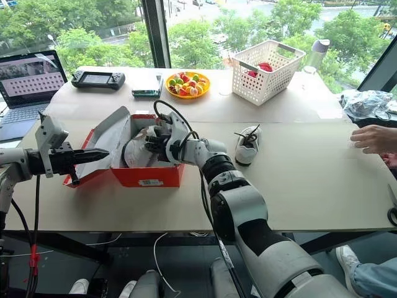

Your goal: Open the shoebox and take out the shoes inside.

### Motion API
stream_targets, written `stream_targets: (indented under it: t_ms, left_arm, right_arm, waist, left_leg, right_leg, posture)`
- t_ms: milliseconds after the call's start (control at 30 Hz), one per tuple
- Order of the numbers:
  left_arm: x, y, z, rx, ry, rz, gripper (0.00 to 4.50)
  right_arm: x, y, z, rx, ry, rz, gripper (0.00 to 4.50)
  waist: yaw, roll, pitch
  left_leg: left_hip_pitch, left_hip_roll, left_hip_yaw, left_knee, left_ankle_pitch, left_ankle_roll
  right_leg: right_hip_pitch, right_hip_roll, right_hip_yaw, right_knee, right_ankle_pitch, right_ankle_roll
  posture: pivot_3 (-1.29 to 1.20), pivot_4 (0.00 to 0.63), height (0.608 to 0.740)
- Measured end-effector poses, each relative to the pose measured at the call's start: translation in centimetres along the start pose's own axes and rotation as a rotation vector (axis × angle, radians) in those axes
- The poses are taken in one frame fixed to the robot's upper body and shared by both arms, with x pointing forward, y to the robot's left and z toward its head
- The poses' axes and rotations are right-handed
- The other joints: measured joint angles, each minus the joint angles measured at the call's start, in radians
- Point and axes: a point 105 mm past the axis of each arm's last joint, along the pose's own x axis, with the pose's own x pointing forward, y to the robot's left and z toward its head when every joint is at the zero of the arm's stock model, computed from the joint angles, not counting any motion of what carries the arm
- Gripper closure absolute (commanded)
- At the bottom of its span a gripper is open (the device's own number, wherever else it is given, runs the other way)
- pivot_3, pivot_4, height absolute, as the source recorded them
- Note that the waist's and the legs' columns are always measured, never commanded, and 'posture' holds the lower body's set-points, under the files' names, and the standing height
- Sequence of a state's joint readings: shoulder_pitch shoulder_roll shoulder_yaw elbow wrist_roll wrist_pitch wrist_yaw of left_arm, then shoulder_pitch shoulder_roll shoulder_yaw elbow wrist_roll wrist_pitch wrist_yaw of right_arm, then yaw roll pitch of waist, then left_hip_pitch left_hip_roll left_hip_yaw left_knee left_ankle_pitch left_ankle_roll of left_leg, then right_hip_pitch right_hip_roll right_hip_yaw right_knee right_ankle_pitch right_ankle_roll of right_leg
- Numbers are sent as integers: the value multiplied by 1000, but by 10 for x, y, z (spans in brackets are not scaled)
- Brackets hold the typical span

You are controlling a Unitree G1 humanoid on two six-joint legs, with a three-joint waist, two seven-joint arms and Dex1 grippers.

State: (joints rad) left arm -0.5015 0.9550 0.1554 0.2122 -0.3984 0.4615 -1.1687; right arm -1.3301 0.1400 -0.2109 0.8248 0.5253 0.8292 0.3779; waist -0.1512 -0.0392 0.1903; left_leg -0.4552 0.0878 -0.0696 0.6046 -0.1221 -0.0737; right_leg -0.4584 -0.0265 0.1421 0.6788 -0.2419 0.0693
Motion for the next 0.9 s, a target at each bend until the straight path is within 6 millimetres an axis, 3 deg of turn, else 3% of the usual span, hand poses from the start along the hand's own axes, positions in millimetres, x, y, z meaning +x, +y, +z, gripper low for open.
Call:
stream_targets:
  t_ms: [300, 433, 667, 800, 900]
  left_arm:
    - [0, 1, 3, 5, -5, 0, 4500]
    - [2, 2, 1, -6, -4, -2, 4500]
    - [8, 1, 0, -15, -10, -21, 4500]
    - [13, -1, 0, -13, -14, -37, 4500]
    - [15, 0, 0, -14, -20, -39, 4500]
  right_arm:
    - [-18, 20, 36, -54, -88, 0, 4491]
    - [-44, 14, 68, -96, -162, -51, 4491]
    - [-118, -21, 123, -183, -308, -256, 4491]
    - [-186, -56, 153, -240, -407, -491, 4491]
    - [-230, -83, 160, -291, -440, -660, 4491]
  waist:
    - [4, 0, 0]
    - [12, 0, 0]
    - [32, 0, 0]
    - [42, 1, 0]
    - [46, 1, 1]
  left_leg:
    - [-1, 0, 0, 1, 0, 0]
    - [-1, 0, 0, 1, 0, 0]
    - [-1, 0, 0, 1, 0, 0]
    - [-1, 0, 0, 0, 0, 0]
    - [-1, 0, 0, 0, 0, 0]
  right_leg:
    - [0, 0, 0, 0, 0, 0]
    - [0, 0, 0, 0, 0, 0]
    - [0, 0, 0, -1, 0, 0]
    - [0, -1, 0, -3, 0, 0]
    - [0, -1, 0, -3, 0, 0]
  posture:
    - [0, 150, 702]
    - [0, 150, 702]
    - [0, 150, 702]
    - [0, 150, 702]
    - [0, 150, 702]
